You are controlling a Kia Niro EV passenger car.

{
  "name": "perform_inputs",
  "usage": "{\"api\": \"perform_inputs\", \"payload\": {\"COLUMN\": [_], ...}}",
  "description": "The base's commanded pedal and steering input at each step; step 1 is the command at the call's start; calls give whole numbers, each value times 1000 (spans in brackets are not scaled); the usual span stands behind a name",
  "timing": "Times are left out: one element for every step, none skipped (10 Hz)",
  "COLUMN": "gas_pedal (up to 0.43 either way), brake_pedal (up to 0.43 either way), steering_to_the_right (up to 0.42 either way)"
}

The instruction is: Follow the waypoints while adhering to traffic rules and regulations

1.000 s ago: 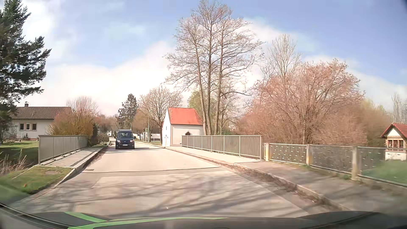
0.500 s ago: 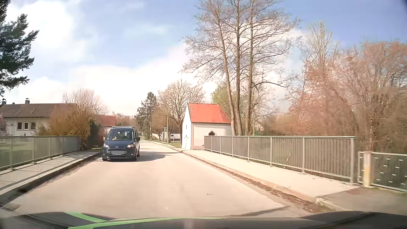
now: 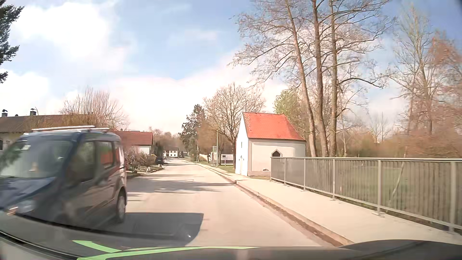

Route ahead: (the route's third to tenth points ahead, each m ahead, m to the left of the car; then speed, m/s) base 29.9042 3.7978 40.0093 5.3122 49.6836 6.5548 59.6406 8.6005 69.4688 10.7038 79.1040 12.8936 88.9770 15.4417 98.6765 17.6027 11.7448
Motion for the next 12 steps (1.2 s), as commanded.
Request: {"api": "perform_inputs", "payload": {"gas_pedal": [118,130,138,150,177,189,189,209,209,209,220,240], "brake_pedal": [0,0,0,0,0,0,0,0,0,0,0,0], "steering_to_the_right": [-80,-75,-66,-58,-48,-39,-32,-26,-21,-17,-15,-8]}}
